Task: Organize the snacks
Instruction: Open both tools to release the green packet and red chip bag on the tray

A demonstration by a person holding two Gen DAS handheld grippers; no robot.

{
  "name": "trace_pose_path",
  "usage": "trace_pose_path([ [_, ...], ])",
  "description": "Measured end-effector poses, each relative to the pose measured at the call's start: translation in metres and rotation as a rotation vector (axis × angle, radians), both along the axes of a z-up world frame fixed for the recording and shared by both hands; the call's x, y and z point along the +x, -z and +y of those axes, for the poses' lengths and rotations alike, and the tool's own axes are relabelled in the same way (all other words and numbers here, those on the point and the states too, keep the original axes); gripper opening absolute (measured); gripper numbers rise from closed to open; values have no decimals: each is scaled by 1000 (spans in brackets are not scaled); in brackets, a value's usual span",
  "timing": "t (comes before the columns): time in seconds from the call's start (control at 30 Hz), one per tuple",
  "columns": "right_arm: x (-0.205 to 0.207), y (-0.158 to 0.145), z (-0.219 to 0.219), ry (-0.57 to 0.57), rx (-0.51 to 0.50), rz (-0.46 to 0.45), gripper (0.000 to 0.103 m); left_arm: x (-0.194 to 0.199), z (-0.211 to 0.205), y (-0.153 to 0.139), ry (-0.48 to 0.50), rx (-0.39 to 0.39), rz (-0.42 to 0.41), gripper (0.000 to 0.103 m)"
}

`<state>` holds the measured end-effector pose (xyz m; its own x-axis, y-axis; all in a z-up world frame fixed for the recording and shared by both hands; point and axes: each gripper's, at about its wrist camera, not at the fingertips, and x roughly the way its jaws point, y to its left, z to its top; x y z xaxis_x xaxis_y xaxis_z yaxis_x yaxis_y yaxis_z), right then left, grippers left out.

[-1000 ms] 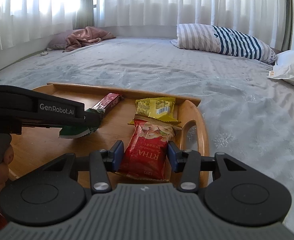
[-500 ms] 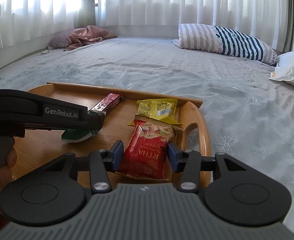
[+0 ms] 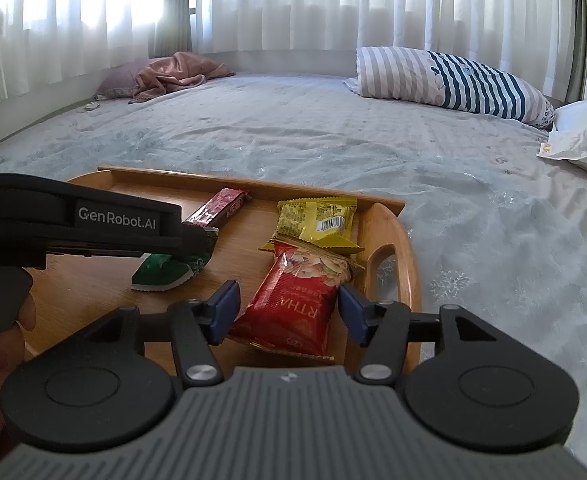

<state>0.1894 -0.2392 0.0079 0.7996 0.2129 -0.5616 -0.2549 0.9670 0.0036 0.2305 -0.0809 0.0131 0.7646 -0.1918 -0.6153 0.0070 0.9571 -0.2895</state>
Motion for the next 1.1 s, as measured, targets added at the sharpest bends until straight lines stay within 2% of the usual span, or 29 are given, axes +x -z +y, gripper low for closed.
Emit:
trace_pose_path([
  [0.17,-7,-5,-1,5,-1,-10,77,-13,0,-9,35,18,-14,75],
  [0.37,-26,-11,-5,18,2,-27,84,-39,0,-18,84,57,-35,84],
  [0.7,-75,-19,-6,46,-2,-84,92,-94,16,-17,124,63,-54,89],
  [1.1,-117,-9,-4,90,-6,-106,103,-153,27,-13,180,103,-110,91],
])
